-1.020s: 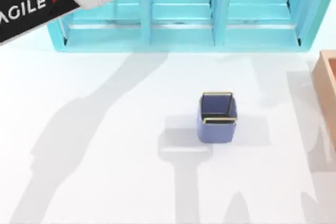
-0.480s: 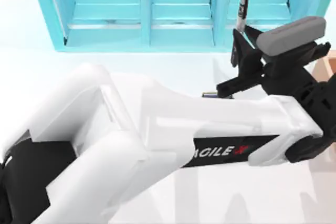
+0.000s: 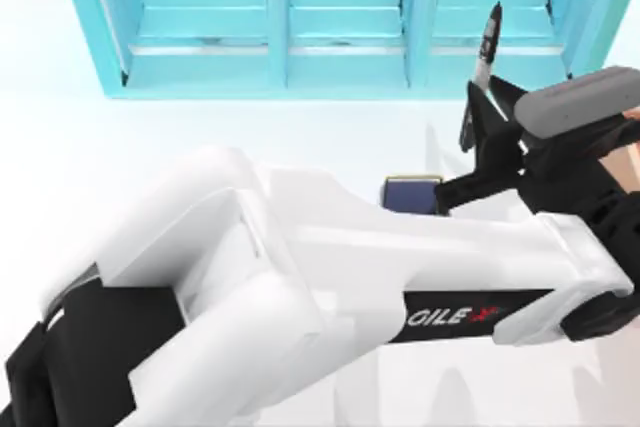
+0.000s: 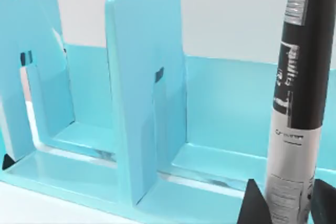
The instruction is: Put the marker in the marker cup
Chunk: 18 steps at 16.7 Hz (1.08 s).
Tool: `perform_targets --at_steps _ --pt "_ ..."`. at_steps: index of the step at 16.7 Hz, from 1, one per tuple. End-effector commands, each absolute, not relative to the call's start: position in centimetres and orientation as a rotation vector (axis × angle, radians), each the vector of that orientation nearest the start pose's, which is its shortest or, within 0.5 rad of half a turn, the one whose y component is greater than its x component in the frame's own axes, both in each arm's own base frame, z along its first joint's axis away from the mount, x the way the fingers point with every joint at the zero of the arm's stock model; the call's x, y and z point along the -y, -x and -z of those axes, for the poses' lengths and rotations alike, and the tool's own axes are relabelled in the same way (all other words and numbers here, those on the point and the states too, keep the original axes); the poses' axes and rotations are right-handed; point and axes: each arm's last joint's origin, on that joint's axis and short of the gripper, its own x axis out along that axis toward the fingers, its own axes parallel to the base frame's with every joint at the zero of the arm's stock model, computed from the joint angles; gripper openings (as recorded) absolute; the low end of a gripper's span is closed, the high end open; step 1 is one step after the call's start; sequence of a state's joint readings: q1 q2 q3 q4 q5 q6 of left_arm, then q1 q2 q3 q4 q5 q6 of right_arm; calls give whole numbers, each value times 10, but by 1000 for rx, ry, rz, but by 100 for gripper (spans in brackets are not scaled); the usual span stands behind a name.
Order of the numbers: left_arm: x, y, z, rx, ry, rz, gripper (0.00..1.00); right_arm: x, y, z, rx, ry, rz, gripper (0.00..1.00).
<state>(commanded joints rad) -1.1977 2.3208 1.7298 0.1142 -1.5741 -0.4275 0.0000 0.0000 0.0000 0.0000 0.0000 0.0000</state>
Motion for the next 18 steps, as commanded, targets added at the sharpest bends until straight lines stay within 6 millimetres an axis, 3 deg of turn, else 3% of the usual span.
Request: perform_targets --at_steps 11,18 --pt "440 -211 -188 54 -8 -518 0 1 -106 -160 0 0 0 100" --pt "440 -211 -188 54 -8 -518 53 1 -106 -160 0 0 0 100"
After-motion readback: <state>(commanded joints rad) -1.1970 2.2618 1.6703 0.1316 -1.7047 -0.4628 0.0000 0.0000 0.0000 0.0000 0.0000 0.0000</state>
